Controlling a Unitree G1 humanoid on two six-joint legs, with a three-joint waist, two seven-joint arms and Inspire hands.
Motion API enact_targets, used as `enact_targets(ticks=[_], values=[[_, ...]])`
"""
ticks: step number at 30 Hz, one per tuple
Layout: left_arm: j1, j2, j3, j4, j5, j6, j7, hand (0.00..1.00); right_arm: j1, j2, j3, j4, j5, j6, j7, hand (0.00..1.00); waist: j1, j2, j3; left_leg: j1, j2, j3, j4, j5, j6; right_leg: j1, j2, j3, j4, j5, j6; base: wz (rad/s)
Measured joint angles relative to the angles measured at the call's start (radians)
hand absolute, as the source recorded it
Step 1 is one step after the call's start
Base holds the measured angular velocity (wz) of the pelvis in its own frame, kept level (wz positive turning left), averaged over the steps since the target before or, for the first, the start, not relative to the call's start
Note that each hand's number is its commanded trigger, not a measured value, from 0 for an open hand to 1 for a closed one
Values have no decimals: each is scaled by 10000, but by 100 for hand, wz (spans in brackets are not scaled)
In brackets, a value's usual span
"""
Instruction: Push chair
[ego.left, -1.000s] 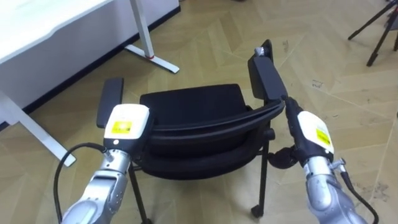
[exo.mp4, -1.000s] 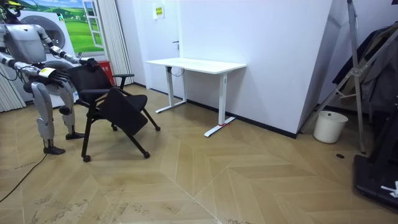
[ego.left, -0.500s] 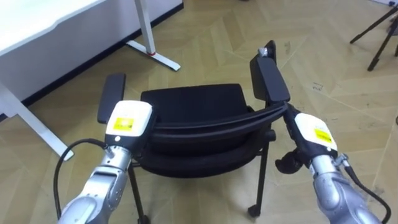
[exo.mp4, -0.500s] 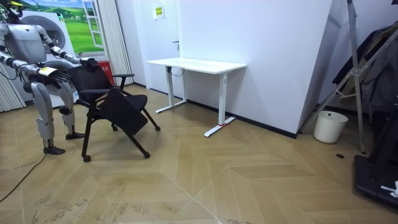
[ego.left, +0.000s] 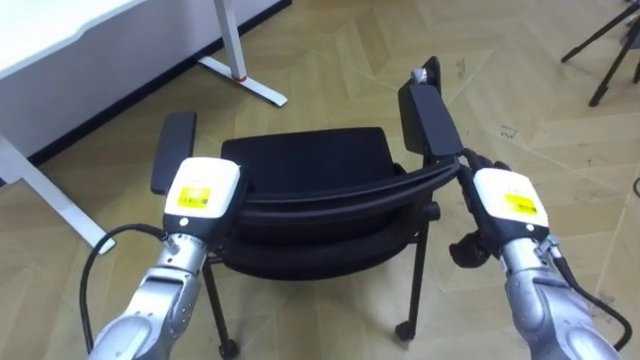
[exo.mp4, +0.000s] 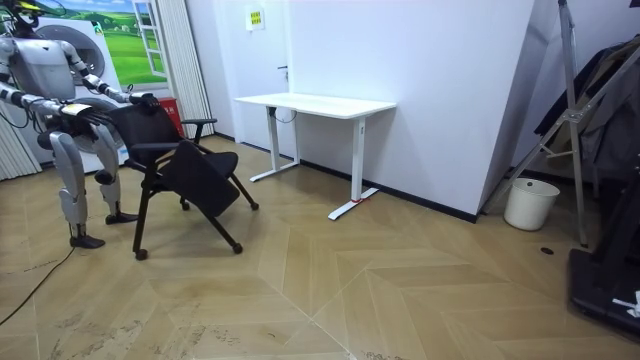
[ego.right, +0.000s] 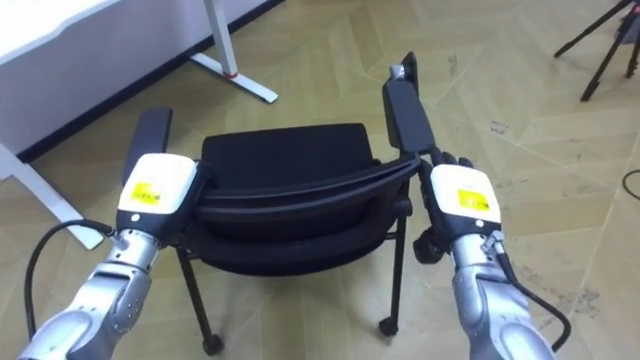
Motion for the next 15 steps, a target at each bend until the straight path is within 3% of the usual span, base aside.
enact_targets(ticks=[4, 10, 15], values=[[-1, -8, -31, -1, -15, 37, -48, 100, 120, 68, 150, -621, 61, 35, -150, 0, -4, 7, -4, 18, 0, 0, 0, 0, 0, 18, 1, 9, 6, 0, 0, 0], [16, -104, -294, -6, -18, 109, -134, 100, 103, 552, 618, -615, 584, -606, -652, 0, 24, 33, -27, 105, -10, -143, 3, -3, 4, 223, 0, -142, -27, 0, 1, 9], [172, -253, -294, -25, -12, 159, -154, 100, 99, 601, 513, -230, 1536, -707, -862, 0, 24, 140, -58, 137, -9, -168, 7, -2, 4, 276, 2, -166, -35, 0, 1, 3]])
